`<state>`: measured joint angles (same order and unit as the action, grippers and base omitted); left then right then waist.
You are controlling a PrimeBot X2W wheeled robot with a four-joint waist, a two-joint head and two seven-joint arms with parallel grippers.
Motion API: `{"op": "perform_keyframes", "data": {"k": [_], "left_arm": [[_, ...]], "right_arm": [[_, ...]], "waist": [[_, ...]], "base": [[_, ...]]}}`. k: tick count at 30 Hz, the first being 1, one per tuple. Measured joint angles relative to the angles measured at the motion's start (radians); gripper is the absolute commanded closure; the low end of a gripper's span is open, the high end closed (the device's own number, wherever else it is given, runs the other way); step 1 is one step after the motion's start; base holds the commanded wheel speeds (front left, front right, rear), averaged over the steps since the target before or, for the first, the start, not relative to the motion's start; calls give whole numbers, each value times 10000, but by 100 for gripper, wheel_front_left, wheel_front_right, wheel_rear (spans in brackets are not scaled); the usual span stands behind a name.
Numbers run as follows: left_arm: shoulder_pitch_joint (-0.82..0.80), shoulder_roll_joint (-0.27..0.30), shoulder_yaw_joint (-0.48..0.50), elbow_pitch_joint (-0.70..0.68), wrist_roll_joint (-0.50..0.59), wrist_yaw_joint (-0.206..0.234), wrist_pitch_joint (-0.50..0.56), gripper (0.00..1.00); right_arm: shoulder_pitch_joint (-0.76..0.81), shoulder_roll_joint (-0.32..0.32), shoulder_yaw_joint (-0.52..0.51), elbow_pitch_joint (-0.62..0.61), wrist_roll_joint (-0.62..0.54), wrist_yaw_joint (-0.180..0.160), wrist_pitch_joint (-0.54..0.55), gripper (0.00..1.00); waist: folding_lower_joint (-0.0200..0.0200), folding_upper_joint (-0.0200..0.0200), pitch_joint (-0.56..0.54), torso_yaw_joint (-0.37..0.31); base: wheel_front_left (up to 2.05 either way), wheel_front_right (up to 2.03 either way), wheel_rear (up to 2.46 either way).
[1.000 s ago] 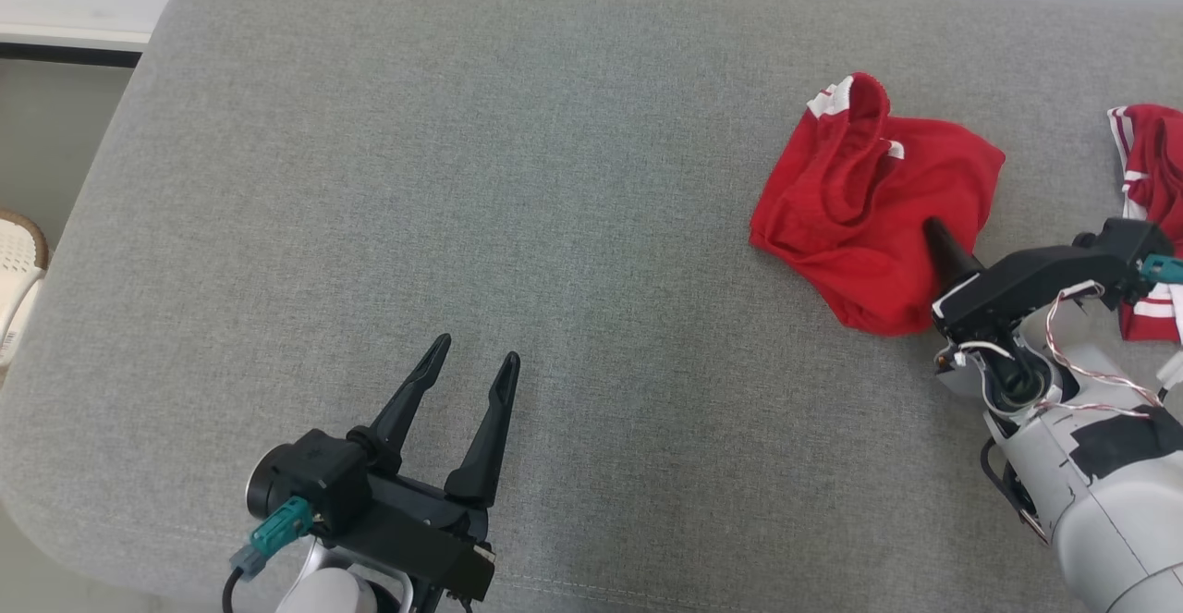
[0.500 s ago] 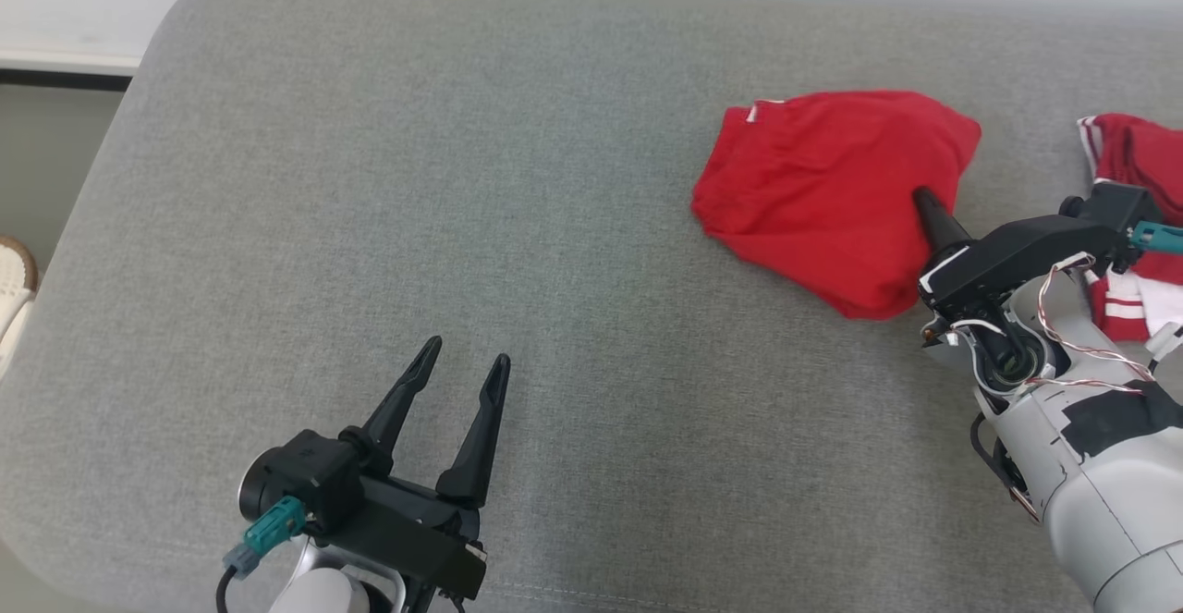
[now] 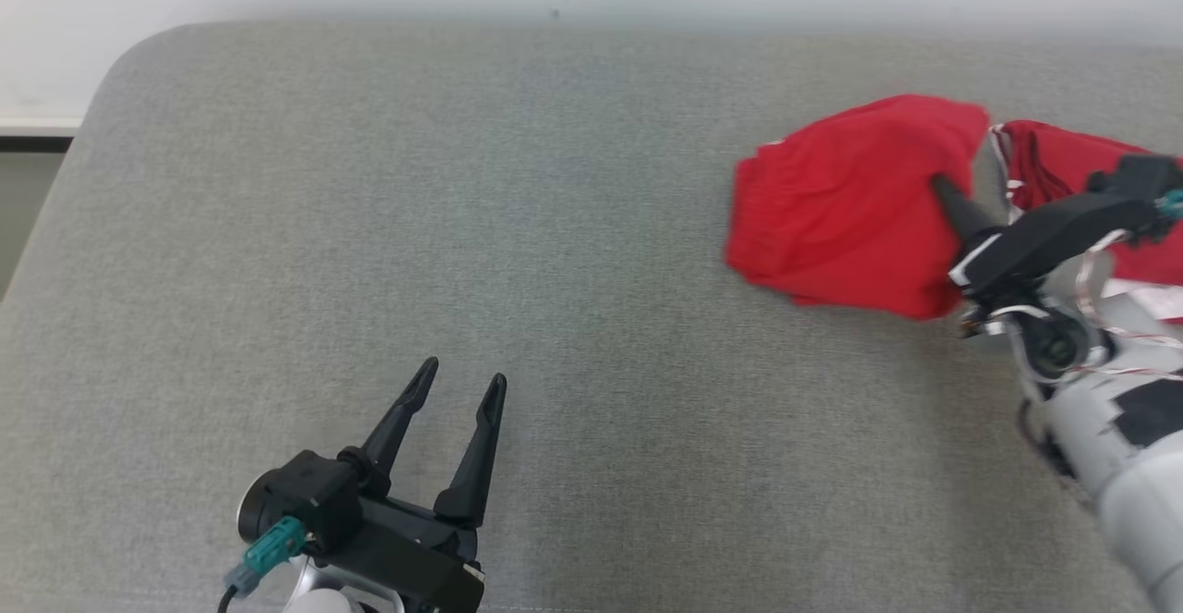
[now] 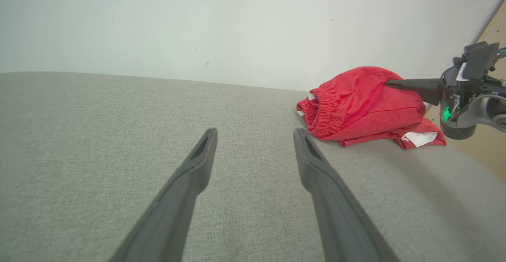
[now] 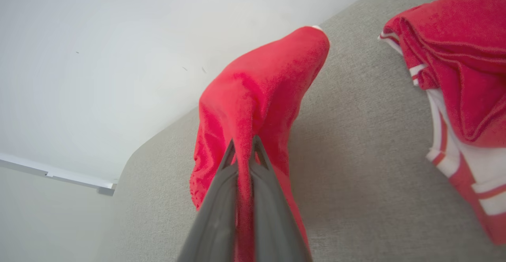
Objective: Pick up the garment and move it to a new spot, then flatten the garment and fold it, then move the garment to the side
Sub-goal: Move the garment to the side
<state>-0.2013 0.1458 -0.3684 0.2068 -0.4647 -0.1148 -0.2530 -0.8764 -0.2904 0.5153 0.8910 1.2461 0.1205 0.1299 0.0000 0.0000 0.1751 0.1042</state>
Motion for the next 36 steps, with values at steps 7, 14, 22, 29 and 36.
{"op": "perform_keyframes", "data": {"k": [7,14,22,29,36], "left_arm": [[37,-54,-50,-119,35,-8,0,0],[41,-48,-54,-186,205,-10,0,0],[25,-31,-123,-188,255,-84,0,0],[22,-12,-132,-174,265,-84,0,0],[43,58,-71,-203,265,-84,0,0]], "right_arm": [[-35,-1221,23,-585,13,0,568,100],[-280,-1680,290,-1534,65,2,1273,100],[-486,-2100,449,-2196,249,17,1837,100],[-668,-2589,575,-2794,502,25,2406,100],[-660,-3511,596,-3103,673,25,2930,100]], "waist": [[0,0,22,-203],[1,0,206,-235],[1,0,362,-173],[0,1,417,-76],[0,0,479,-43]], "base": [[0,0,0],[0,0,0],[0,0,0],[0,0,0],[0,0,0]]}}
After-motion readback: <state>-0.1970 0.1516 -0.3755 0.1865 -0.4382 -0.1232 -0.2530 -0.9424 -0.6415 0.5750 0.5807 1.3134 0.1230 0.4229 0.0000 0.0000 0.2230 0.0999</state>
